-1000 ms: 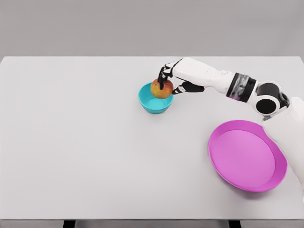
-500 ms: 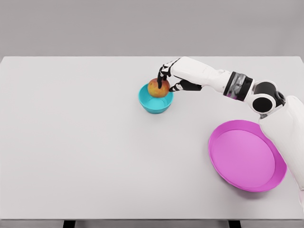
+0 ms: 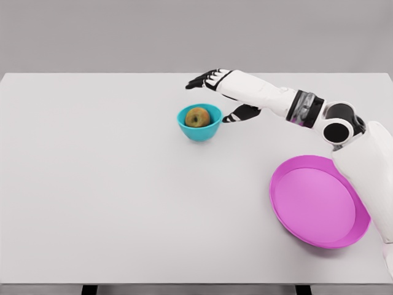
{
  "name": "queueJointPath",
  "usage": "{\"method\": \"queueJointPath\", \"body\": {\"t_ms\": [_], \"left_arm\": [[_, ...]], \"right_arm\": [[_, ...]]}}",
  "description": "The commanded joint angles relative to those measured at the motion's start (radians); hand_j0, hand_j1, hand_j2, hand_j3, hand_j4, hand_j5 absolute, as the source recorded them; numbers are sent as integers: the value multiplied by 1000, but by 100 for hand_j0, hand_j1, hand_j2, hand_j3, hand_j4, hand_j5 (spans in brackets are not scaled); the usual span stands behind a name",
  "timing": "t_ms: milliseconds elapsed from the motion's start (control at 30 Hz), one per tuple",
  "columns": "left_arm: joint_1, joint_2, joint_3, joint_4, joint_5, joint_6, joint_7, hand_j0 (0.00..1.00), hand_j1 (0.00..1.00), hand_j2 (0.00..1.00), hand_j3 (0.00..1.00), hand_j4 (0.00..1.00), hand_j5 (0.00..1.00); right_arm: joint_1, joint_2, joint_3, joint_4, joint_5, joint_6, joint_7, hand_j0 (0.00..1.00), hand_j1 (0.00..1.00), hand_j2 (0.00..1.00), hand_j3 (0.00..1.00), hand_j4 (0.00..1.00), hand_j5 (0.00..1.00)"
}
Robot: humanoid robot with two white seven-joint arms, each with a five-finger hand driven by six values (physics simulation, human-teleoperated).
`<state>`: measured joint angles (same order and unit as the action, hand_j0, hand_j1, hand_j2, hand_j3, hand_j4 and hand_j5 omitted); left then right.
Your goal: Put the apple from the pink plate into the blue bowl with your right arm
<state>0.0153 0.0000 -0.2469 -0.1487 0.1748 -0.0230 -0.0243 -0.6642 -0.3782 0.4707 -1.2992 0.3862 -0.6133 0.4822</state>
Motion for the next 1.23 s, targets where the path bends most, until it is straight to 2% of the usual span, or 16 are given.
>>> {"method": "queueJointPath", "body": {"t_ms": [0, 200, 300, 433, 467, 500, 533, 633, 700, 900, 967, 1067, 1200], "left_arm": [[0, 0, 0, 0, 0, 0, 0, 100, 100, 100, 100, 100, 100], [0, 0, 0, 0, 0, 0, 0, 100, 100, 100, 100, 100, 100], [0, 0, 0, 0, 0, 0, 0, 100, 100, 100, 100, 100, 100], [0, 0, 0, 0, 0, 0, 0, 100, 100, 100, 100, 100, 100], [0, 0, 0, 0, 0, 0, 0, 100, 100, 100, 100, 100, 100], [0, 0, 0, 0, 0, 0, 0, 100, 100, 100, 100, 100, 100], [0, 0, 0, 0, 0, 0, 0, 100, 100, 100, 100, 100, 100], [0, 0, 0, 0, 0, 0, 0, 100, 100, 100, 100, 100, 100], [0, 0, 0, 0, 0, 0, 0, 100, 100, 100, 100, 100, 100], [0, 0, 0, 0, 0, 0, 0, 100, 100, 100, 100, 100, 100], [0, 0, 0, 0, 0, 0, 0, 100, 100, 100, 100, 100, 100], [0, 0, 0, 0, 0, 0, 0, 100, 100, 100, 100, 100, 100], [0, 0, 0, 0, 2, 0, 3, 100, 100, 100, 100, 100, 100]], "right_arm": [[0, -5, -4, -3, -9, 2, -1, 100, 100, 100, 100, 100, 100], [3, -11, -7, -38, -9, 2, -1, 100, 100, 100, 100, 100, 100], [14, -91, -20, -78, -15, 2, 1, 100, 100, 100, 100, 100, 100], [43, -202, -107, -81, -20, 2, 4, 100, 100, 100, 100, 100, 100], [49, -222, -113, -78, -21, 2, 48, 100, 100, 100, 100, 100, 100], [58, -220, -148, -74, -24, 2, 125, 100, 100, 100, 100, 100, 100], [100, -217, -214, -74, -24, 2, 129, 100, 100, 100, 100, 100, 100], [133, -197, -285, -77, -49, 2, 129, 100, 100, 100, 100, 100, 100], [189, -162, -356, -81, -50, 2, 129, 100, 100, 100, 100, 100, 100], [293, -179, -406, -72, -49, 2, 129, 100, 100, 100, 100, 100, 100], [305, -186, -406, -72, -49, 2, 129, 100, 100, 100, 100, 100, 100], [333, -205, -452, -74, -49, 2, 129, 100, 100, 100, 100, 100, 100], [339, -205, -462, -71, -47, 2, 129, 100, 100, 100, 100, 100, 100]]}}
